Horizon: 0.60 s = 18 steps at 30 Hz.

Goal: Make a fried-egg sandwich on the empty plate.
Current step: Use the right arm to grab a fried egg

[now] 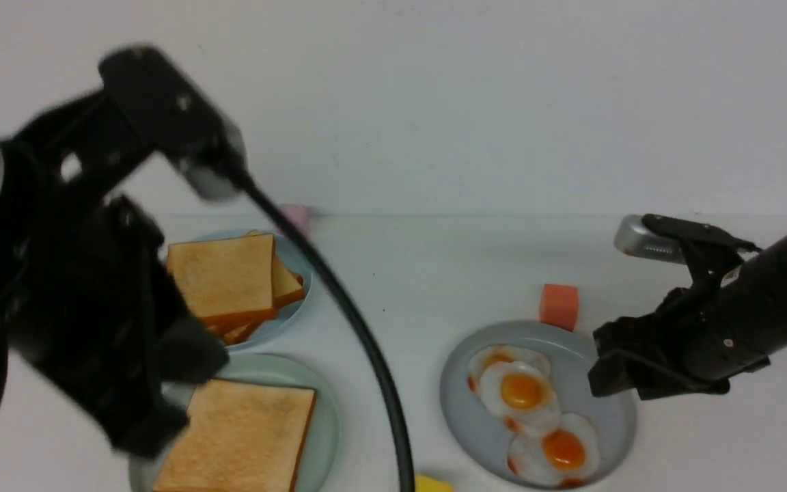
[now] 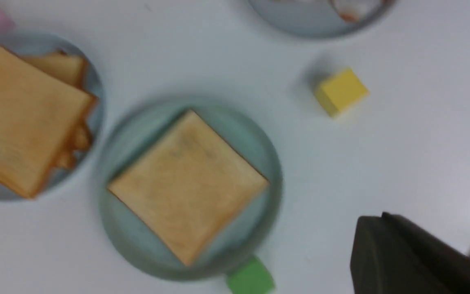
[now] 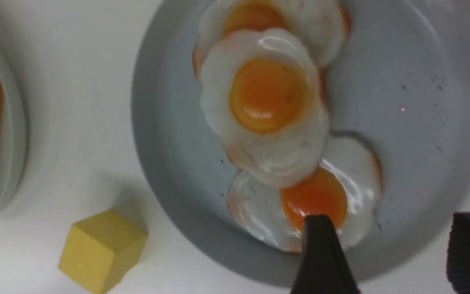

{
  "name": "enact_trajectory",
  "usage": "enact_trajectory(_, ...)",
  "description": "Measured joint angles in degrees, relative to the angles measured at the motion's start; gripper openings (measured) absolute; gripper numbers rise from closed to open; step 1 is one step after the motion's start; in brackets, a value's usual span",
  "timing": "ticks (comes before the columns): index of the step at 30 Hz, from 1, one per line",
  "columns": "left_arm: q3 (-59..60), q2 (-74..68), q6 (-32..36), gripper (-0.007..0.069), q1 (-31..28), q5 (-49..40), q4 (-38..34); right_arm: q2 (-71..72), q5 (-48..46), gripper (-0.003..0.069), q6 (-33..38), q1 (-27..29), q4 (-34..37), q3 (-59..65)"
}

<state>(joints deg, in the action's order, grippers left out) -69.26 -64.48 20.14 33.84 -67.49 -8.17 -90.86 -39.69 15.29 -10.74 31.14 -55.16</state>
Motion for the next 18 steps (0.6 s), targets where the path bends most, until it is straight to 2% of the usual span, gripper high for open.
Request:
enact_trajectory(2, 4.68, 2.78, -0.9, -0.0013, 1.38, 1.89, -1.64, -3.02, -0.06, 0.0424, 12.03, 2.66, 9.6, -0.28)
enact_trajectory(6, 12.15, 8.55, -1.29, -0.0013, 1.66, 9.9, -4.23, -7.5, -0.37, 0.0424, 25.72, 4.67, 20.04, -1.08)
enact_trajectory(10, 17.18, 12.81, -2.29, -0.0013, 1.66, 15.6, -5.2, -12.45, -2.03, 0.0422, 30.17, 4.99, 24.45, -3.4)
enact_trajectory(18, 19.0, 13.89, -3.93, -0.0013, 1.66, 14.92, -5.26, -19.12, -3.68, 0.0374, 30.78, 4.99, 25.23, -8.04)
